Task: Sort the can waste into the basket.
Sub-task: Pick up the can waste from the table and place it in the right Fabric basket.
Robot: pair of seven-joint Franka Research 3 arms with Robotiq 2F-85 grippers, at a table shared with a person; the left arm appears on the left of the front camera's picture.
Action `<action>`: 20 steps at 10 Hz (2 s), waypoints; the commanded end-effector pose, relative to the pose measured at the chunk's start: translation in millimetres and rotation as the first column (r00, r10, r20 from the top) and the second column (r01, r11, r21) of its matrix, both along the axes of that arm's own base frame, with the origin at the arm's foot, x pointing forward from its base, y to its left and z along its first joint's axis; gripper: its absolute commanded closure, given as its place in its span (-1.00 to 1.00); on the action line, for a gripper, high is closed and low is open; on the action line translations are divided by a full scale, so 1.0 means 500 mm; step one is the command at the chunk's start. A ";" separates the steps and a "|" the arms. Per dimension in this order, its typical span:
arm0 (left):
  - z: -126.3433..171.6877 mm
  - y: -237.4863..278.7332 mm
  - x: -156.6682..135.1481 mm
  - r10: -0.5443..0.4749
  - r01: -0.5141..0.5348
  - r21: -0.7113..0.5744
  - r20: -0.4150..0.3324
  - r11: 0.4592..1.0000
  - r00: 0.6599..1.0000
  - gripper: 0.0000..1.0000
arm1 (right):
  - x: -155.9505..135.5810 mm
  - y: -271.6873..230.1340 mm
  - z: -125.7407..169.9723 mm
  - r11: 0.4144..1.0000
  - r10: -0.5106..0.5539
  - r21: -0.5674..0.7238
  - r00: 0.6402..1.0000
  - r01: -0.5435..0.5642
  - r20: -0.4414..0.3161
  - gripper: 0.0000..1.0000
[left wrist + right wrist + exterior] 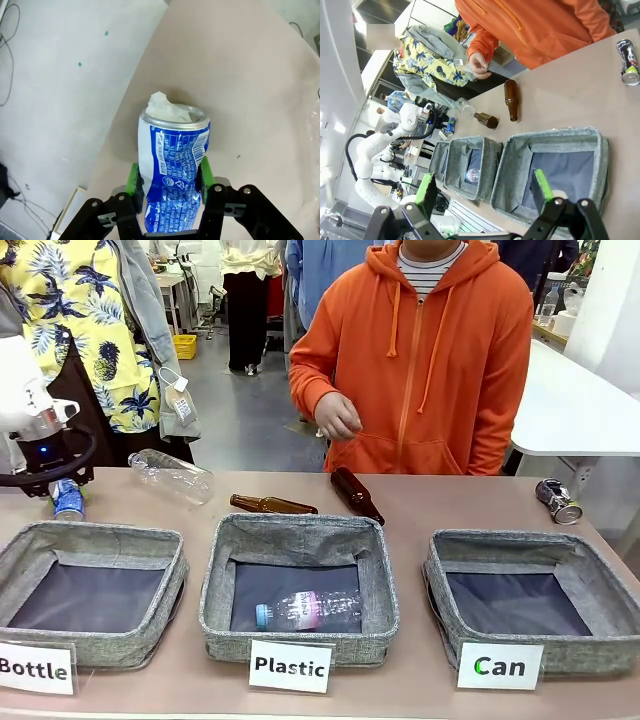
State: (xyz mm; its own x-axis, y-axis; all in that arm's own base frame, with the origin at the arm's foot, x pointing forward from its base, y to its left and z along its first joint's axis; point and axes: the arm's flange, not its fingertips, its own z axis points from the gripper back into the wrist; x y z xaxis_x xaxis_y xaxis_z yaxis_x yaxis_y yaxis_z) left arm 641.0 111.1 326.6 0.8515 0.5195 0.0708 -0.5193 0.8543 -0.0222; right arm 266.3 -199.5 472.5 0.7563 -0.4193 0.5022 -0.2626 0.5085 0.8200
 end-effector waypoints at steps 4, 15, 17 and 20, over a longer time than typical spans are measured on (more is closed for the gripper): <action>0.052 0.010 -0.035 0.001 -0.003 0.047 0.055 0.999 0.998 1.00 | 0.005 -0.003 0.004 1.000 0.003 -0.004 0.999 -0.003 0.033 -1.00; 0.392 -0.178 -0.533 -0.941 0.801 0.520 -0.013 -0.296 -0.339 1.00 | 0.005 -0.003 0.004 1.000 0.003 -0.004 0.999 -0.003 0.033 -1.00; 0.406 -0.206 -0.508 -0.983 0.915 0.360 0.096 0.180 0.155 1.00 | 0.005 -0.003 0.004 1.000 0.003 -0.004 0.999 -0.003 0.033 -1.00; 0.406 -0.206 -0.508 -0.983 0.915 0.360 0.096 0.180 0.155 1.00 | 0.005 -0.003 0.004 1.000 0.003 -0.004 0.999 -0.003 0.033 -1.00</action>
State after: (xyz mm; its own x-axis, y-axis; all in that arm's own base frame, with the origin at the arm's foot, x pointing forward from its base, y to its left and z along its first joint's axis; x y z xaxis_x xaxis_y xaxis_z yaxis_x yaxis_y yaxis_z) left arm 384.0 13.0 525.7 0.5568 -0.7554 0.3455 0.7253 0.6448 0.2412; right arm 266.3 -200.0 473.2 0.7567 -0.4182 0.5025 -0.2612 0.5112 0.8188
